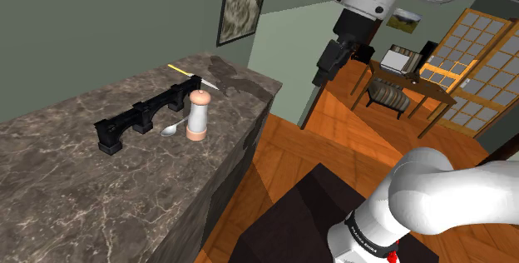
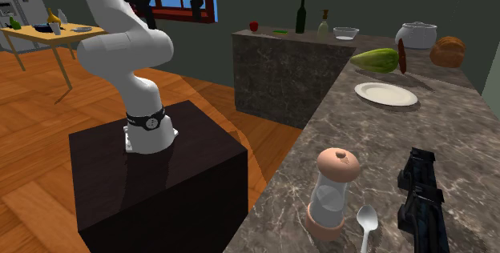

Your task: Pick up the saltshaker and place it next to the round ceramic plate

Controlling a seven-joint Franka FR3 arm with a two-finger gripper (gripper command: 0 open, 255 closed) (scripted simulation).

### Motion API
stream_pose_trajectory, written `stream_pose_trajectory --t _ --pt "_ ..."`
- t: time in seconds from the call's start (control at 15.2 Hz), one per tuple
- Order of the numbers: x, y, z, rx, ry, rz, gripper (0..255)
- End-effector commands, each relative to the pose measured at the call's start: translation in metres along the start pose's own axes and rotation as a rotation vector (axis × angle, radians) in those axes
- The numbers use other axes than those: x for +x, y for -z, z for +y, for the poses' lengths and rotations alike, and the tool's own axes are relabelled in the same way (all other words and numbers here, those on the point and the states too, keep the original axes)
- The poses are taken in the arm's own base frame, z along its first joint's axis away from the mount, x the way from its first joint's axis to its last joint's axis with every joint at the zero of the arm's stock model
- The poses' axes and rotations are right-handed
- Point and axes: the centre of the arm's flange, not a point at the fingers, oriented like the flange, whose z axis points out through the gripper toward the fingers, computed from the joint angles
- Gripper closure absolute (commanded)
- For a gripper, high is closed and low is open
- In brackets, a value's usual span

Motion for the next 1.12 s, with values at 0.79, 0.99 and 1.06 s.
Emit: stream_pose_trajectory --t 0.79,0.99,1.06 --pt "0.131 -0.082 -0.029 0.047 -0.023 -0.006 0" --pt "0.164 -0.103 -0.036 0.059 -0.029 -0.008 0" --pt "0.175 -0.11 -0.039 0.063 -0.031 -0.008 0"
